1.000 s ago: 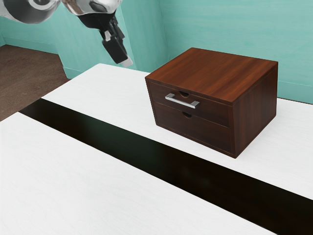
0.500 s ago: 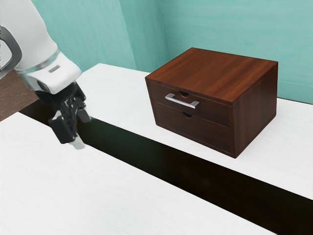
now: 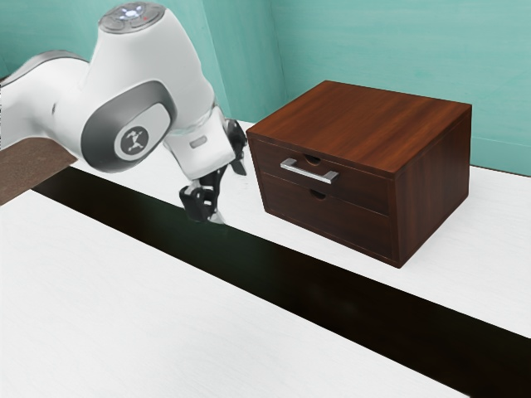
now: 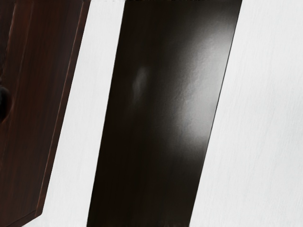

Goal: Pull the drawer handle with one arm to open the drawer

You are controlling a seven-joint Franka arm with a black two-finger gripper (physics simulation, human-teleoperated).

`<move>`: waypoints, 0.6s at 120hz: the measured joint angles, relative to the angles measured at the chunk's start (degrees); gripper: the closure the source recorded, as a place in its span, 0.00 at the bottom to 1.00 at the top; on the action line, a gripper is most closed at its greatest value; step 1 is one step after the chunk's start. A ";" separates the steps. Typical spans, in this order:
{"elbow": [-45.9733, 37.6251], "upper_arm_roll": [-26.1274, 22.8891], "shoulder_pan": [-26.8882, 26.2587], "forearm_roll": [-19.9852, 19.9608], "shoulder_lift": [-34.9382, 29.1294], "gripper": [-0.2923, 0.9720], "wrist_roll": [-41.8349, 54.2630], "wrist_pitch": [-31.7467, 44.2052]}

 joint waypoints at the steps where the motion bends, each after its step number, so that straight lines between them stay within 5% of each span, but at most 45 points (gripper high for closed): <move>1: 0.01 -1.46 1.44 -0.12 0.08 0.23 0.29 0.14; 17: 6.45 -9.48 8.84 -2.20 8.74 0.23 4.27 2.55; 47: 8.04 -9.72 13.62 -13.01 12.77 0.23 8.55 11.47; 72: 9.34 -9.72 13.99 -15.82 17.97 0.23 10.96 15.00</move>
